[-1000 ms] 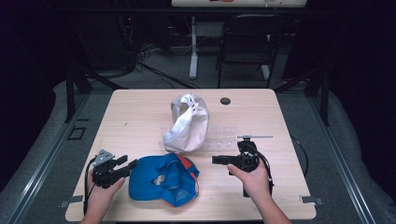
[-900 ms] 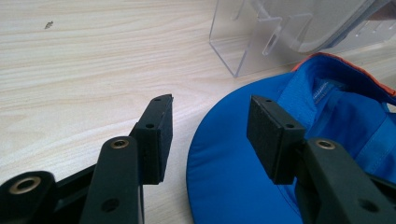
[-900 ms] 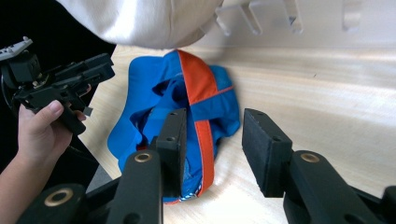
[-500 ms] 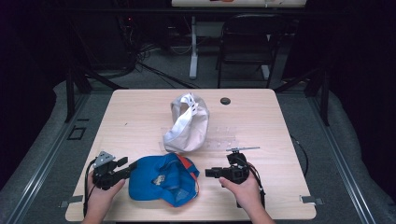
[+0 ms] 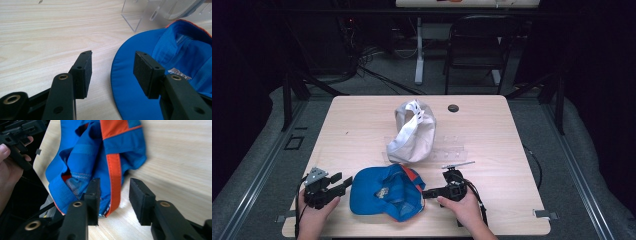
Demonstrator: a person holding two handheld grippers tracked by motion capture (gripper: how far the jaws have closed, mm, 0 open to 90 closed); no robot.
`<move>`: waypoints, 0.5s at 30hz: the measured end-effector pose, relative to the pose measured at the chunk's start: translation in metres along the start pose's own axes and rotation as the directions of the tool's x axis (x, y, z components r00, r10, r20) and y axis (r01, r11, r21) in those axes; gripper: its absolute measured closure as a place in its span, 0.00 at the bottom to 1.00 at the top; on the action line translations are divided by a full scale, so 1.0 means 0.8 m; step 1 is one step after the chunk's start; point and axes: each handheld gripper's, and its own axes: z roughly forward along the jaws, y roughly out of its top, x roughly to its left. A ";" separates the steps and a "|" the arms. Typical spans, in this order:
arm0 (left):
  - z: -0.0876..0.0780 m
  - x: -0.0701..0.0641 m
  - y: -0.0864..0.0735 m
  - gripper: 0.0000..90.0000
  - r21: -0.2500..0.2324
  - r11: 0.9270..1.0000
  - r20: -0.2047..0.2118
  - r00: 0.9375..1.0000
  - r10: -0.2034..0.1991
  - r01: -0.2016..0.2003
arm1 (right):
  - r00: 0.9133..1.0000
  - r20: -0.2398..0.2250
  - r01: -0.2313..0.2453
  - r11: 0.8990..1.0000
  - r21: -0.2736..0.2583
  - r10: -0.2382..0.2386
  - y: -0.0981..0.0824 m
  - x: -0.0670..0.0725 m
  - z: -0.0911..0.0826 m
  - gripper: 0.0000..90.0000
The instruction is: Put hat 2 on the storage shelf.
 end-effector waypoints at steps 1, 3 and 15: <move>-0.002 0.000 -0.004 0.55 0.005 1.000 -0.002 1.000 -0.003 0.003 | 1.000 -0.011 -0.003 1.000 0.011 0.003 0.000 0.001 0.005 0.70; -0.004 0.001 -0.006 0.55 0.007 1.000 -0.007 1.000 -0.002 0.002 | 1.000 -0.010 0.007 1.000 0.012 -0.007 0.000 0.002 0.007 0.70; -0.021 0.009 -0.016 0.55 0.001 1.000 -0.029 0.999 -0.030 0.030 | 0.998 -0.047 -0.029 0.997 0.067 0.032 0.006 -0.004 0.031 0.76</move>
